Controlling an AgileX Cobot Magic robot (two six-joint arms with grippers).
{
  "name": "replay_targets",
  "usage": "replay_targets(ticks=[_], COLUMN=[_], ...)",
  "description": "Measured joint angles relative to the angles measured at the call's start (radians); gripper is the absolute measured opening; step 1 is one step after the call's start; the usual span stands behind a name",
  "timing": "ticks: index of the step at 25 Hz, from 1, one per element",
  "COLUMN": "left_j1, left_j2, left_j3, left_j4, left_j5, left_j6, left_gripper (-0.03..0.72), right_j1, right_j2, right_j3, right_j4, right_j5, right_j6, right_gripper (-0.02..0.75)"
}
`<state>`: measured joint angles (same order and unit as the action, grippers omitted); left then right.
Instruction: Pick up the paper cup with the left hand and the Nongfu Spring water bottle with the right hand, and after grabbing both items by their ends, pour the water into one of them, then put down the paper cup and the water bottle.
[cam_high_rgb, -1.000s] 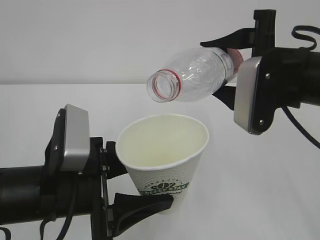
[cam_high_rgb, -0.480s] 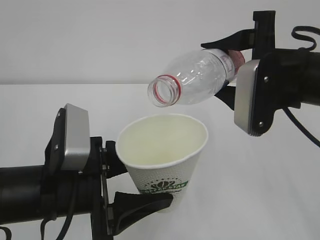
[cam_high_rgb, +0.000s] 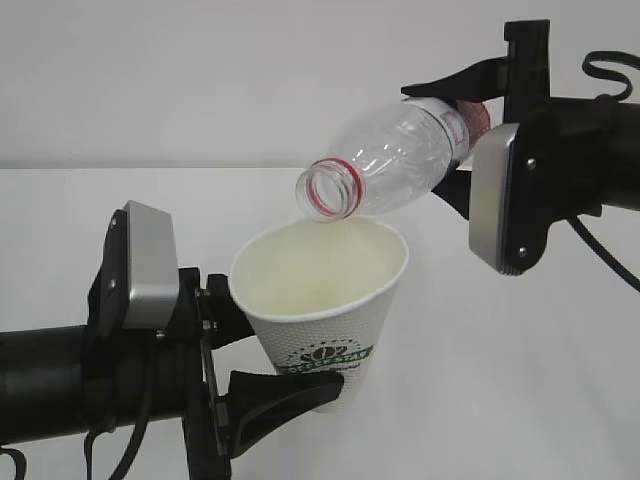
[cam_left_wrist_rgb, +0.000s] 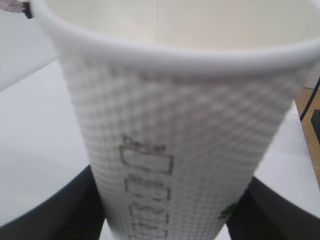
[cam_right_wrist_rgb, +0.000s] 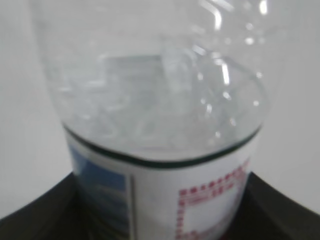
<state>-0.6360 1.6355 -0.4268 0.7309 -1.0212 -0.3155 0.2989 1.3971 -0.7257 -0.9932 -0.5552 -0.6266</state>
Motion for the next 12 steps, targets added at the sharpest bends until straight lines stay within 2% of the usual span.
replay_targets(ticks=[12], left_j1=[0.000], left_j2=[0.000], left_j3=[0.000], left_j4=[0.000], left_j5=[-0.008], left_j6=[0.002], left_gripper=[0.489], right_j1=[0.000], right_j2=[0.002], right_j3=[-0.023], right_j4=[0.004], right_j5=[0.011], right_j6=[-0.017], right_gripper=[0.512])
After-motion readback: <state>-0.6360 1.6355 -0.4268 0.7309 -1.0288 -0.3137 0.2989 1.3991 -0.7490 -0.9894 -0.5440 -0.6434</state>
